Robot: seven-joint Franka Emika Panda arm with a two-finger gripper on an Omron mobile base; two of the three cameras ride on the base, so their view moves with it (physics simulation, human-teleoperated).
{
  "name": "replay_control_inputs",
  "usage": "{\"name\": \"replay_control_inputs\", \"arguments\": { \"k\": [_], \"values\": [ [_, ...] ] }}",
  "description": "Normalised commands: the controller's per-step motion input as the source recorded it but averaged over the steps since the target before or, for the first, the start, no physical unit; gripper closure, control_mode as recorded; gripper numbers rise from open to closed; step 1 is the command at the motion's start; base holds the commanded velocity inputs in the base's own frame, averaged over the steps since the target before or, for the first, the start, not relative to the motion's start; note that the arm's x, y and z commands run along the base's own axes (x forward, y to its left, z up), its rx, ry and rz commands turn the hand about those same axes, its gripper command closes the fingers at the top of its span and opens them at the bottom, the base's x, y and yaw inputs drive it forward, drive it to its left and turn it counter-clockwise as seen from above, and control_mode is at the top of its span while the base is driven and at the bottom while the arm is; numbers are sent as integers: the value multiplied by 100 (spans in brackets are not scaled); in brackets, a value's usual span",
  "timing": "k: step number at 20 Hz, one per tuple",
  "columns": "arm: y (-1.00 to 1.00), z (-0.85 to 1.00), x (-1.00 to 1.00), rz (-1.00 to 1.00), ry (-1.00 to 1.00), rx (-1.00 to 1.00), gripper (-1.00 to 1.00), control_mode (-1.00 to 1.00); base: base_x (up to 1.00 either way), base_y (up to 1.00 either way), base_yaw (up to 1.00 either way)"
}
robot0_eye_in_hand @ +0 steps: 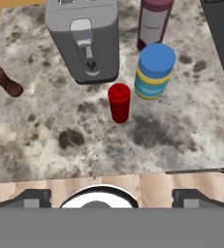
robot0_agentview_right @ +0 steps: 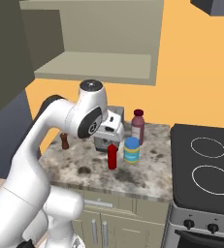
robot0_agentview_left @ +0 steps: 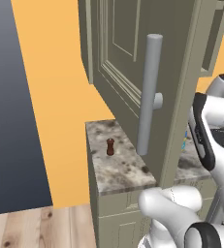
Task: There are various items on the counter. Only move the condiments/shakers into the cabinet.
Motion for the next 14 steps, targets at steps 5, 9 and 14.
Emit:
{"name": "replay_control_inputs", "arguments": {
  "k": [5, 9, 14],
  "values": [
    [0, -26, 7, -9, -4, -13, -100, -100, 0, 0, 0],
    [2, -30, 20, -3, -1, -3, -100, -100, 0, 0, 0],
    [16, -29, 13, 0, -7, 0, -100, -100, 0, 0, 0]
  ]
}}
